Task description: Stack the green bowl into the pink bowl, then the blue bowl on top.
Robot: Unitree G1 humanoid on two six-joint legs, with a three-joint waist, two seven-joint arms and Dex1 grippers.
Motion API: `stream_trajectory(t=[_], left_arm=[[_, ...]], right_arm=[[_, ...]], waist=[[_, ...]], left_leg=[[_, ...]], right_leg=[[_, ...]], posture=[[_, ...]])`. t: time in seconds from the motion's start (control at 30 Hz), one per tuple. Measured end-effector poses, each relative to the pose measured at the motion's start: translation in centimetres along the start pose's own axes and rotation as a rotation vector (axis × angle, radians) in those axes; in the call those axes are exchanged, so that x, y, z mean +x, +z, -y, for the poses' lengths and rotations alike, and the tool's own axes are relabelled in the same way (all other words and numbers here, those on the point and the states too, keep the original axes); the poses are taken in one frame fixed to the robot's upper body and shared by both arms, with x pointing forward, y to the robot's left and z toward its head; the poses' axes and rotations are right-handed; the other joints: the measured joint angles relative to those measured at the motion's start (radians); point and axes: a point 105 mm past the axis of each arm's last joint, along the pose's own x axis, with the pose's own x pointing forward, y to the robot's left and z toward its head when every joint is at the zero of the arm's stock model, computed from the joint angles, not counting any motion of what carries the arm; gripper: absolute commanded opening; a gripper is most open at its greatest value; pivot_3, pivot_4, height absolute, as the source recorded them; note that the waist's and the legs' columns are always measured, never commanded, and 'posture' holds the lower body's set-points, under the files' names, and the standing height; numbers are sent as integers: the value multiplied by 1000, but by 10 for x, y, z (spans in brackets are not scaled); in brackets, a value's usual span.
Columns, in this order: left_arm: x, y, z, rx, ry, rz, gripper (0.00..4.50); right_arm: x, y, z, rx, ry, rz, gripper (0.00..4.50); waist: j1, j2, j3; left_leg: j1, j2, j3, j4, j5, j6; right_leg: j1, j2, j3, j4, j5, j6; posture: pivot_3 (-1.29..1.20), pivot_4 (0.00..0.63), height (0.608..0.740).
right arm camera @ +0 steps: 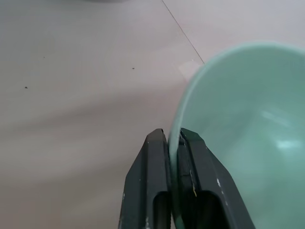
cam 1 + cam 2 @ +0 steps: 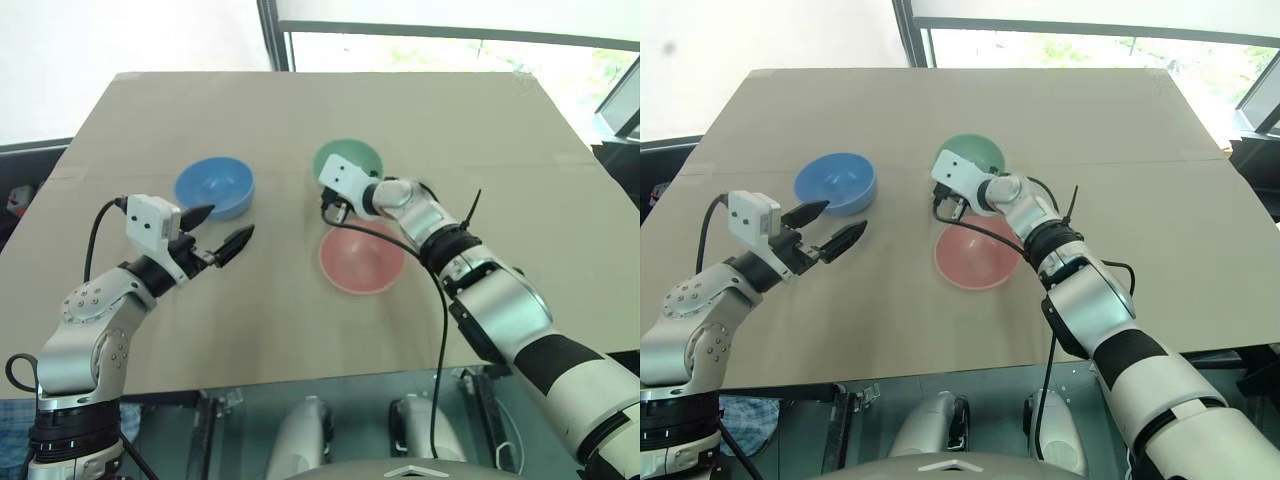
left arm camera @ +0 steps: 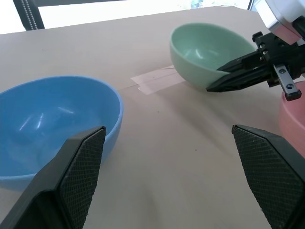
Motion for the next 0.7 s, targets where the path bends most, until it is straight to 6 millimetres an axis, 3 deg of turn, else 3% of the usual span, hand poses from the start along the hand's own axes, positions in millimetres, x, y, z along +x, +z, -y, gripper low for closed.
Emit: stream_trajectory(t=[0.2,0.4,0.7], left_arm=[[0,1,3,1,-24,8,4500],[3,3,13,-10,-95,34,4500],[18,9,36,1,-277,46,4500]], right_arm=[[-2,4,2,-41,2,21,27],[-20,20,19,-130,-28,116,27],[-99,56,4,-230,31,267,27]], waist=[[0,0,0],[1,0,0],[10,0,0]], left_leg=[[0,0,0,0,0,0],[0,1,0,0,0,0],[-2,1,-1,1,0,0]], right_leg=[[0,0,0,0,0,0],[0,0,0,0,0,0],[0,-1,-1,0,0,0]], posture=[[0,150,740],[0,150,740],[0,150,740]])
